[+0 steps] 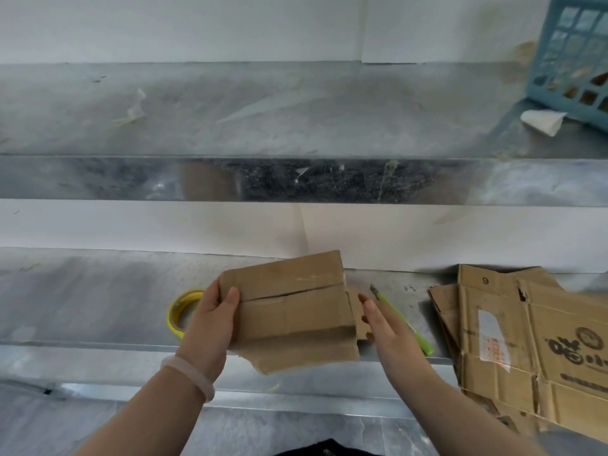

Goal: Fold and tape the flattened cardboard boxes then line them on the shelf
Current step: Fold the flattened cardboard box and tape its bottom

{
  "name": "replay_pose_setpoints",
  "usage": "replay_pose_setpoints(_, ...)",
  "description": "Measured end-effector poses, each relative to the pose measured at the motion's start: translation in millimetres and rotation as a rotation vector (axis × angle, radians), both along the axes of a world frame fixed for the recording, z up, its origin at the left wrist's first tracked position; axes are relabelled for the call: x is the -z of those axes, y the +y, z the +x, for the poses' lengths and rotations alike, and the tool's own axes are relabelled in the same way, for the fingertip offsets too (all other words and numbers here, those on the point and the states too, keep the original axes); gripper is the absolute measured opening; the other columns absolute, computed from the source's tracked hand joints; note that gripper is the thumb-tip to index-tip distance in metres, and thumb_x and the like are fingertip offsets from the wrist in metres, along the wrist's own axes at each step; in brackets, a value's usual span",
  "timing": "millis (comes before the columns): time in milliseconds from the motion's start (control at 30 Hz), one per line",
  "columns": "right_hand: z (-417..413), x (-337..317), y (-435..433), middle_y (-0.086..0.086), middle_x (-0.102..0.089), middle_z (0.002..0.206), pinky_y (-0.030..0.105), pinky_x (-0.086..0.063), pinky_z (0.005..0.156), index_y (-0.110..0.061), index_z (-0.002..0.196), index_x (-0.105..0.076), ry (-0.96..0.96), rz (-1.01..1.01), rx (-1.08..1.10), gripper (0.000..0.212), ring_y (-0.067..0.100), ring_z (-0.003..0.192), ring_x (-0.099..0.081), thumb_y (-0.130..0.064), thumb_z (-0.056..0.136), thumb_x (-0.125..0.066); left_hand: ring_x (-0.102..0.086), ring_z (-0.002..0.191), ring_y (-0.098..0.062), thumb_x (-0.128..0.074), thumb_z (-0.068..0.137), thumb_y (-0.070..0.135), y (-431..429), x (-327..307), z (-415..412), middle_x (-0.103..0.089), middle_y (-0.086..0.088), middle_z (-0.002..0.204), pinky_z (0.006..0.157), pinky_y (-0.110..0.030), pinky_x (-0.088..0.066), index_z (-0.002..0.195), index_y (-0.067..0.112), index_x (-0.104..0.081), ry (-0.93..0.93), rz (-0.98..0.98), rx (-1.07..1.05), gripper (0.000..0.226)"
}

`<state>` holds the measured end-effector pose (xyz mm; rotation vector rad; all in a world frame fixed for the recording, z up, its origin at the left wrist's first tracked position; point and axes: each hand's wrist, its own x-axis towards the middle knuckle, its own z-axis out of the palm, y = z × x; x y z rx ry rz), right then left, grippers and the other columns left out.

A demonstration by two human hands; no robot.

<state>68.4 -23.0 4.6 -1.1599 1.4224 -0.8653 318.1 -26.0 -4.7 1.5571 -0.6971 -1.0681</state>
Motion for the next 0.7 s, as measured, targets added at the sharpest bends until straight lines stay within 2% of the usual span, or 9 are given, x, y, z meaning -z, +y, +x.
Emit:
replay_pose_setpoints(33, 0.9, -3.2, 6.2, -0.032, -0.067, 0.097, 0.005, -0.044, 0.080, -0.042, 0.106, -0.063, -0.007, -0.025, -0.025, 0.020, -0.018, 0.096, -0.057, -0.049, 0.096, -0.048, -0.058, 0.107, -0.013, -0.051, 0.098, 0.022, 3.8, -0.7, 0.8, -0.063, 0.008, 0.116, 0.094, -0.037, -0.046, 0.118, 0.034, -0.058, 0.019, -0.016, -0.019, 0.025)
replay_pose_setpoints(100, 3.0, -9.0, 14.9, -0.026, -0.059, 0.125, 0.025, -0.044, 0.102, -0.041, 0.131, -0.054, 0.019, -0.055, -0.097, 0.061, -0.008, 0.117, -0.052, -0.074, 0.080, -0.052, -0.057, 0.107, -0.012, -0.052, 0.097, 0.022, 15.3, -0.4, -1.4, -0.062, 0.010, 0.116, 0.094, -0.036, -0.045, 0.122, 0.032, -0.057, 0.050, -0.066, -0.047, 0.028)
replay_pose_setpoints(133, 5.0, -12.5, 17.2, -0.023, -0.053, 0.135, 0.033, -0.042, 0.107, -0.042, 0.139, -0.046, 0.051, -0.065, -0.130, 0.079, -0.004, 0.124, -0.048, -0.082, 0.072, -0.052, -0.057, 0.106, -0.012, -0.055, 0.095, 0.024, 21.6, -0.5, -3.8, -0.062, 0.010, 0.115, 0.093, -0.037, -0.045, 0.122, 0.031, -0.057, 0.065, -0.088, -0.058, 0.028)
replay_pose_setpoints(200, 9.4, -22.8, 17.3, -0.023, -0.042, 0.144, 0.037, -0.037, 0.112, -0.041, 0.147, -0.035, 0.172, -0.147, -0.170, 0.092, 0.000, 0.133, -0.040, -0.084, 0.068, -0.052, -0.058, 0.100, -0.014, -0.061, 0.085, 0.038, 32.9, -0.9, -6.0, -0.064, 0.011, 0.105, 0.088, -0.038, -0.047, 0.115, 0.031, -0.059, 0.068, -0.120, -0.062, 0.031)
replay_pose_setpoints(333, 13.6, -46.0, 17.5, -0.031, -0.025, 0.151, 0.027, -0.024, 0.118, -0.039, 0.151, -0.024, 0.380, -0.372, -0.201, 0.082, -0.007, 0.140, -0.021, -0.072, 0.078, -0.040, -0.061, 0.086, -0.006, -0.066, 0.060, 0.061, 43.8, 0.7, 5.8, -0.065, 0.016, 0.090, 0.076, -0.029, -0.049, 0.098, 0.033, -0.061, -0.057, -0.128, 0.075, 0.047)
replay_pose_setpoints(467, 15.7, -44.1, 11.8, -0.035, -0.009, 0.154, 0.019, -0.014, 0.117, -0.037, 0.149, -0.028, 0.511, -0.532, -0.317, 0.072, -0.010, 0.143, -0.008, -0.065, 0.083, -0.028, -0.063, 0.098, -0.002, -0.073, 0.047, 0.075, 44.1, -8.9, 19.6, -0.069, 0.017, 0.101, 0.081, -0.019, -0.049, 0.105, 0.034, -0.066, -0.331, -0.036, 0.502, 0.072)
replay_pose_setpoints(533, 19.2, -39.1, 6.7, -0.030, -0.008, 0.157, 0.019, -0.015, 0.117, -0.037, 0.148, -0.033, 0.521, -0.518, -0.390, 0.070, -0.009, 0.144, -0.009, -0.065, 0.084, -0.028, -0.058, 0.112, 0.000, -0.073, 0.056, 0.071, 37.9, -18.6, 18.4, -0.065, 0.020, 0.115, 0.092, -0.023, -0.046, 0.118, 0.045, -0.059, -0.390, -0.032, 0.623, 0.069)
replay_pose_setpoints(633, 25.4, -30.9, -2.7, -0.031, -0.009, 0.156, 0.012, -0.011, 0.116, -0.034, 0.149, -0.033, 0.468, -0.461, -0.415, 0.065, -0.016, 0.140, -0.008, -0.059, 0.088, -0.035, -0.054, 0.109, 0.012, -0.073, 0.061, 0.060, 26.0, -31.0, 3.6, -0.059, 0.035, 0.114, 0.091, -0.012, -0.043, 0.120, 0.054, -0.045, -0.400, -0.057, 0.647, 0.065)
replay_pose_setpoints(700, 26.3, -28.0, -7.3, -0.030, -0.005, 0.157, 0.026, -0.016, 0.121, -0.039, 0.151, -0.022, 0.451, -0.399, -0.372, 0.062, -0.009, 0.144, -0.007, -0.057, 0.094, -0.035, -0.055, 0.103, 0.016, -0.073, 0.061, 0.058, 21.8, -30.9, -5.5, -0.057, 0.042, 0.108, 0.086, -0.008, -0.042, 0.114, 0.057, -0.044, -0.414, -0.063, 0.593, 0.061)
